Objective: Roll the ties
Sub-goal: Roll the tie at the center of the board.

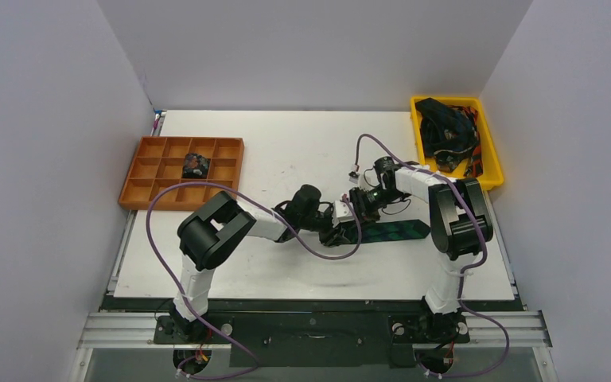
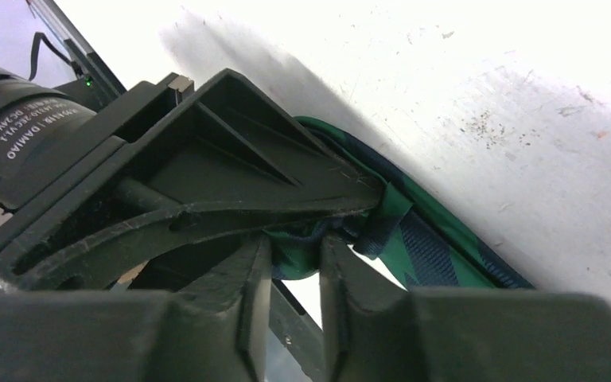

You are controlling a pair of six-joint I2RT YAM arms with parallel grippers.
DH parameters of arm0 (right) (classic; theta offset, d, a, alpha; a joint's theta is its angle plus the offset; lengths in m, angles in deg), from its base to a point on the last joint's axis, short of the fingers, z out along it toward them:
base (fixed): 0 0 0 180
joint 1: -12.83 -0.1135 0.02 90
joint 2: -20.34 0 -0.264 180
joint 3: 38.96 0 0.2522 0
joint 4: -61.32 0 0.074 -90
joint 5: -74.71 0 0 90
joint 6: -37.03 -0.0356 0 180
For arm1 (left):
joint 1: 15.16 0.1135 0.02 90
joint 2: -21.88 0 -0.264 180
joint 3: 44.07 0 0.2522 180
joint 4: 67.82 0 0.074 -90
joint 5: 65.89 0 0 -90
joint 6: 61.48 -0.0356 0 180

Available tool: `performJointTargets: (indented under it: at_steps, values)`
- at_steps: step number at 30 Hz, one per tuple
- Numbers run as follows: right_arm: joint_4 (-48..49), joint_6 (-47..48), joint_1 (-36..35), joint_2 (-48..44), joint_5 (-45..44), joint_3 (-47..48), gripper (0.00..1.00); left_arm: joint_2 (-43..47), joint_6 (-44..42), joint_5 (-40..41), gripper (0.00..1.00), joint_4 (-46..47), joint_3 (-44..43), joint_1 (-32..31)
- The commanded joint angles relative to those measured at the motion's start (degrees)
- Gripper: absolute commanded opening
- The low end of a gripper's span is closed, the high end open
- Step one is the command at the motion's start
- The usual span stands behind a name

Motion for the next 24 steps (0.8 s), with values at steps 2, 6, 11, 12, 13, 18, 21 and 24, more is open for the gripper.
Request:
performJointTargets:
  at_steps: [2, 6, 11, 12, 13, 18, 21, 24]
  values:
    - [-1.2, 4.4, 0.6, 2.7, -4.4, -1.6, 0.0, -3.1, -1.9, 3.4, 0.27, -8.5, 0.0, 0.1]
    - [-1.5, 5.8, 3.1, 3.7, -10.9, -1.8, 0.0, -1.1, -1.1, 1.5, 0.53, -3.9, 2.6, 0.5]
    - [-1.3, 7.6, 6.1, 5.4, -19.3, -1.8, 0.0, 1.0, -1.0, -0.9, 0.76, 1.9, 4.5, 0.8]
    - [-1.3, 7.7, 6.2, 5.6, -20.1, -1.6, 0.0, 1.0, -0.9, -1.1, 0.77, 2.3, 4.5, 0.8]
    - [-1.1, 7.7, 6.3, 5.7, -21.4, -1.5, 0.0, 1.0, -0.5, -1.2, 0.78, 3.3, 4.5, 0.8]
    - [-0.2, 7.6, 5.2, 5.3, -24.3, -1.4, 0.0, -0.1, 2.0, -1.0, 0.79, 7.3, 3.2, 0.4]
    - [0.4, 8.0, 4.0, 4.8, -26.5, -2.3, 0.0, -1.9, 6.1, -0.8, 0.79, 9.9, 0.9, 0.1]
    - [1.5, 7.5, 3.1, 4.3, -27.6, -3.4, 0.0, -5.6, 10.4, -0.3, 0.77, 12.8, -2.4, -0.2]
